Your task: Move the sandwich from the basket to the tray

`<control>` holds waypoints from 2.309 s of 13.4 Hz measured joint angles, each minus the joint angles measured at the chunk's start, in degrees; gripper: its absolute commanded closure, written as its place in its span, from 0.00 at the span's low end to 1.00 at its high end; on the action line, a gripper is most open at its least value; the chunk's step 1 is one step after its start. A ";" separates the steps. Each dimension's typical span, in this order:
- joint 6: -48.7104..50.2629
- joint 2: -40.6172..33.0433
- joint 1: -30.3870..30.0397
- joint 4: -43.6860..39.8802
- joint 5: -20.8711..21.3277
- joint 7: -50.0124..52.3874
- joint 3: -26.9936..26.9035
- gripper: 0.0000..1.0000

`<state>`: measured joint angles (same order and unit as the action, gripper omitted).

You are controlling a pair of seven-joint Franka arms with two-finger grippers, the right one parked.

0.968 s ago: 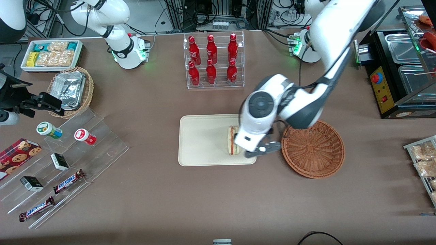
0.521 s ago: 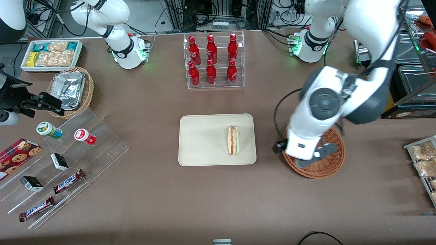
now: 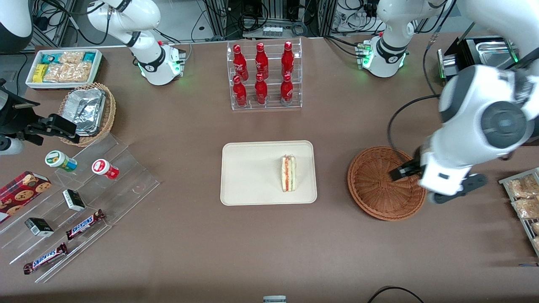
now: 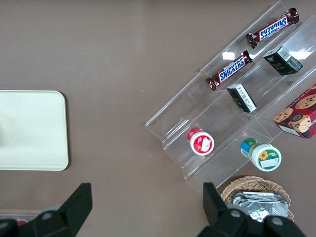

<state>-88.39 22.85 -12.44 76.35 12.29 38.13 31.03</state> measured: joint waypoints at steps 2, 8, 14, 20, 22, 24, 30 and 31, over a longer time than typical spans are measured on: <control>2.47 -1.90 -3.14 0.05 -0.44 -5.26 0.00 0.00; 6.70 -7.69 -7.65 0.15 -2.30 -11.48 0.01 0.00; 8.59 -13.44 -6.84 0.57 -5.19 -11.72 0.00 0.00; 8.49 -18.16 1.65 0.92 -6.16 -19.16 -8.40 0.00; 8.49 -19.25 3.63 1.40 -6.20 -19.86 -10.90 0.00; 8.54 -19.85 6.09 1.66 -6.32 -20.44 -13.82 0.00; 8.49 -22.58 9.30 7.94 -11.08 -24.03 -18.63 0.00; 8.49 -22.62 9.30 8.19 -11.11 -25.39 -18.87 0.00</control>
<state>-79.90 0.23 -3.14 84.55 1.18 12.74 12.15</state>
